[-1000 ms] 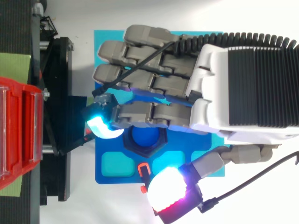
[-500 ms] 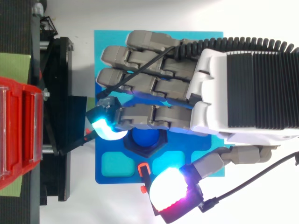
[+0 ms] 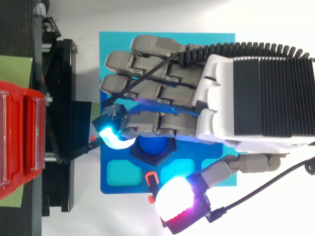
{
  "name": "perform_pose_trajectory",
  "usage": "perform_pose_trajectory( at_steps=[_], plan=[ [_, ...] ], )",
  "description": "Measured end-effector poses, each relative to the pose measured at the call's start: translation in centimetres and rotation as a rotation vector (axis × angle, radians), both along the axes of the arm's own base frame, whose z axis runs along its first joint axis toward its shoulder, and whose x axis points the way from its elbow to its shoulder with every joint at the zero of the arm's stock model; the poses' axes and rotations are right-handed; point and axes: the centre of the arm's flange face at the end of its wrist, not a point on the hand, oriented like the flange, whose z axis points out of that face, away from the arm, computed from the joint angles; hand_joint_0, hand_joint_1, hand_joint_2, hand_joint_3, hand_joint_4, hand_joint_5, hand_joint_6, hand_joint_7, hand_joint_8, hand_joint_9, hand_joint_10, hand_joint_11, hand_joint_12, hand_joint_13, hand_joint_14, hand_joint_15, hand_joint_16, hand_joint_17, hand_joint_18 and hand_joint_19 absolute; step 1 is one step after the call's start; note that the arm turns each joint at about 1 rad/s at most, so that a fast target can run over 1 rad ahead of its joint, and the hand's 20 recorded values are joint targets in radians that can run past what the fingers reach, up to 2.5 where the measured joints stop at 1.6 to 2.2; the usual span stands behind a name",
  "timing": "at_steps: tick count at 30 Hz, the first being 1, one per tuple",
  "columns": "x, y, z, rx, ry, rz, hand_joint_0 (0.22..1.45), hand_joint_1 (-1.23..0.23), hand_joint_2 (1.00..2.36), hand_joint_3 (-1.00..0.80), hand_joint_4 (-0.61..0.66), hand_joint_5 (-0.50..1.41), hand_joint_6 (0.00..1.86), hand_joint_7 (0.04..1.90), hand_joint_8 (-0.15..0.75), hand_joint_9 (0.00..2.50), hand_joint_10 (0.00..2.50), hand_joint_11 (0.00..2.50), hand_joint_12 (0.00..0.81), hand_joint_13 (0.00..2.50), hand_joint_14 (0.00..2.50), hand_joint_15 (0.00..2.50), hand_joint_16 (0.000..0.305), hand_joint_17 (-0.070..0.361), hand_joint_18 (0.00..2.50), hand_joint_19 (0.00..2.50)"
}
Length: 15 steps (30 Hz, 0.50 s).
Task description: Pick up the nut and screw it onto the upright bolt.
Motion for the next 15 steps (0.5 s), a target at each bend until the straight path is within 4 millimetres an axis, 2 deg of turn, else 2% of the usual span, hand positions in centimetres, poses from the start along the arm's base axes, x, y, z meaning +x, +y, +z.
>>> perform_pose_trajectory(
  at_steps=[8,15],
  plan=[
    [-0.3,0.0,-1.1,-0.001,0.008,0.010,0.45,-0.30,1.00,-0.50,0.29,-0.08,0.50,0.86,0.276,0.47,0.00,0.00,0.386,0.07,0.00,0.00,0.053,0.120,0.00,0.00],
    [-0.3,-0.3,-1.1,-0.001,0.008,0.008,0.46,-0.30,1.00,-0.50,0.31,-0.05,0.50,0.93,0.287,0.59,0.00,0.00,0.373,0.16,0.00,0.00,0.050,0.112,0.00,0.00]
  ],
)
